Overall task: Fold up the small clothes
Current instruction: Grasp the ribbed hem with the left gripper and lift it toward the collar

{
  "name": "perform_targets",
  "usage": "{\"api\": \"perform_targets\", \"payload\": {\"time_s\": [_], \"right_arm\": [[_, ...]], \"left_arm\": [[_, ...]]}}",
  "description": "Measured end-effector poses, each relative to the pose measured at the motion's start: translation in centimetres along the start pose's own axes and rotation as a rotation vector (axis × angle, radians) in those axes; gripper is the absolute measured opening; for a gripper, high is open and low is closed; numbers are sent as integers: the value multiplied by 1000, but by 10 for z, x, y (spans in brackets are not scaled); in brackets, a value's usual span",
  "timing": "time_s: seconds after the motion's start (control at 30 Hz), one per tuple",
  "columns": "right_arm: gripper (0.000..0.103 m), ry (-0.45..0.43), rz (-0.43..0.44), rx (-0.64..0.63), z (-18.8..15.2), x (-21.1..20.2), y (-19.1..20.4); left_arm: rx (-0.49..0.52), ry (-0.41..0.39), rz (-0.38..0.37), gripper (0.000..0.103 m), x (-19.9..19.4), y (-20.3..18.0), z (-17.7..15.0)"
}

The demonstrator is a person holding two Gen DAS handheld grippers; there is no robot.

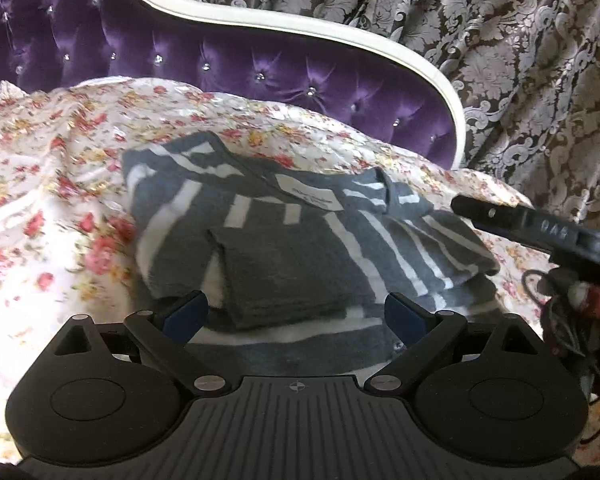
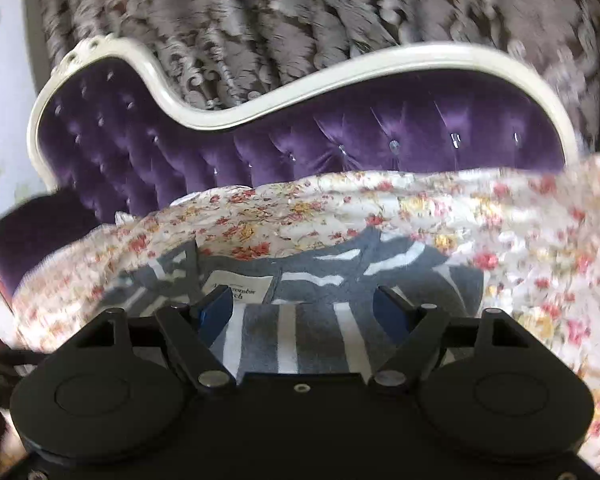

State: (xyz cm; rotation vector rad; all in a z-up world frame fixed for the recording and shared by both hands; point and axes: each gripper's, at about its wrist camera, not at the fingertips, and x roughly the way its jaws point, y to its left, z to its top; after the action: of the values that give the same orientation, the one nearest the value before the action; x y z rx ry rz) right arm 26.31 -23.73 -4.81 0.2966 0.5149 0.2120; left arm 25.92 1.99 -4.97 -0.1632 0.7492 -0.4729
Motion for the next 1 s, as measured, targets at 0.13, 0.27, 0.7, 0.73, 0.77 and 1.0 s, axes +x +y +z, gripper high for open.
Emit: {"api": "perform_targets", "payload": {"time_s": [0.13, 0.27, 0.7, 0.73, 0.77, 1.0], "right_arm": [[84, -37, -15, -20, 6, -13, 0], [86, -32, -9, 22, 7, -18, -7], [87, -40, -78, 273, 13, -27, -60], [87, -41, -85, 296, 13, -28, -65], [87, -42, -91, 318, 12, -28, -69], [87, -19, -145, 362, 11, -27, -82]], "left_arm": [[-8, -26, -10, 95, 8, 0, -1], [-34, -23, -12, 95, 17, 3, -2], [-145, -38, -25, 36, 20, 16, 9], [-146, -51, -23, 26, 18, 16, 9], [-150, -74, -26, 15, 16, 17, 10], [-51, -195, -36, 7, -17, -4, 25]]}}
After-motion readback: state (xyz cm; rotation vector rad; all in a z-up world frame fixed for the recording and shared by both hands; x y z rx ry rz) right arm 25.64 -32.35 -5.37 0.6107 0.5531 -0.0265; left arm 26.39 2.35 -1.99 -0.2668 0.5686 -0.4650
